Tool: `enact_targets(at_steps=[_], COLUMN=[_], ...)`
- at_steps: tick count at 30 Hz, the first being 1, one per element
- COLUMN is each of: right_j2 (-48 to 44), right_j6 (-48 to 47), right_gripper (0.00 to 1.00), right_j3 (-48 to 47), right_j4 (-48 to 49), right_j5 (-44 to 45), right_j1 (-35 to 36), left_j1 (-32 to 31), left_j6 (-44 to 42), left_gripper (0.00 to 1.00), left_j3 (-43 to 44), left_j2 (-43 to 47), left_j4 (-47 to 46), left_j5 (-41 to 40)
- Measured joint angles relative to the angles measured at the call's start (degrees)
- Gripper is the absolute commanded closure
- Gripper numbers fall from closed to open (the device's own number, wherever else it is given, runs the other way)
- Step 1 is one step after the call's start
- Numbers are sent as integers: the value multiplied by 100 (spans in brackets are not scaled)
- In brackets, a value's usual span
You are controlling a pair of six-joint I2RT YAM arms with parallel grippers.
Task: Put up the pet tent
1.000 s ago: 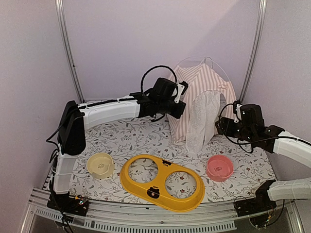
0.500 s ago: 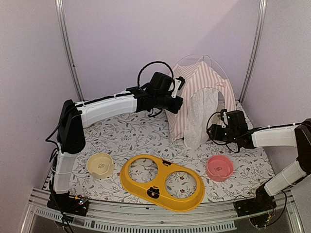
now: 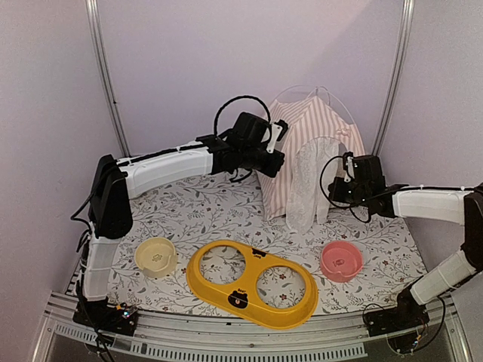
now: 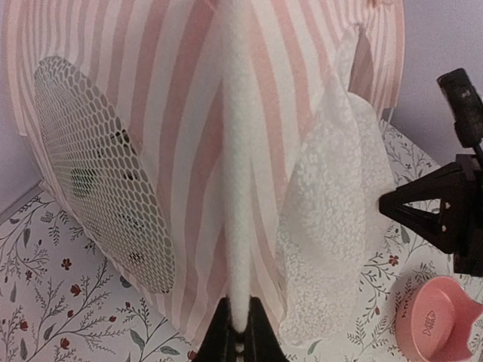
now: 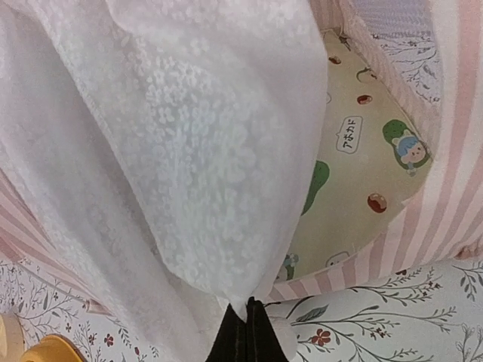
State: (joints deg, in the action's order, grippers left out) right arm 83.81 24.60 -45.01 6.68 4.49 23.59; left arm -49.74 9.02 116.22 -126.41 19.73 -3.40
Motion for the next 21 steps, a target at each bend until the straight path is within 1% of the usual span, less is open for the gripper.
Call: enact_targets(at_steps=[5,9,10,13,15,16,17,19,21], right_j2=[-1060,-1744,-1825,-1961,-1989,-1989,-1989,-1996,-2035], right_j6=[24,24,22,22,66,55,55,90,61], right_gripper=[100,100,96,70,56,46,39,30,24], right_j3=[-197,-789,-929,-1056,-953,-861,-763,-621,-570], right_j4=[-1228,-2341,-2568,-3010,-3209,-3283,-3357,-3508,-3657], right_j5=[289,603,682,761,697,658,573,470,376], right_j1=[0,0,0,0,0,0,0,-2,-2], left_j1=[0,0,-2,-2,-7,-20,-33,-52,-79], left_j6=[0,4,7,4,0,-2,-20,-68,-131], left_gripper=[100,100,100,100,100,100,100,100,100], left_j3=[20,85,109,166,181,181,181,181,181], left_j2=[0,0,0,0,0,0,0,-7,-9], left_j4=[-7,-9,-9,-24,-57,-63,-68,-79,-103], left_j5=[9,48,66,149,192,219,245,280,293])
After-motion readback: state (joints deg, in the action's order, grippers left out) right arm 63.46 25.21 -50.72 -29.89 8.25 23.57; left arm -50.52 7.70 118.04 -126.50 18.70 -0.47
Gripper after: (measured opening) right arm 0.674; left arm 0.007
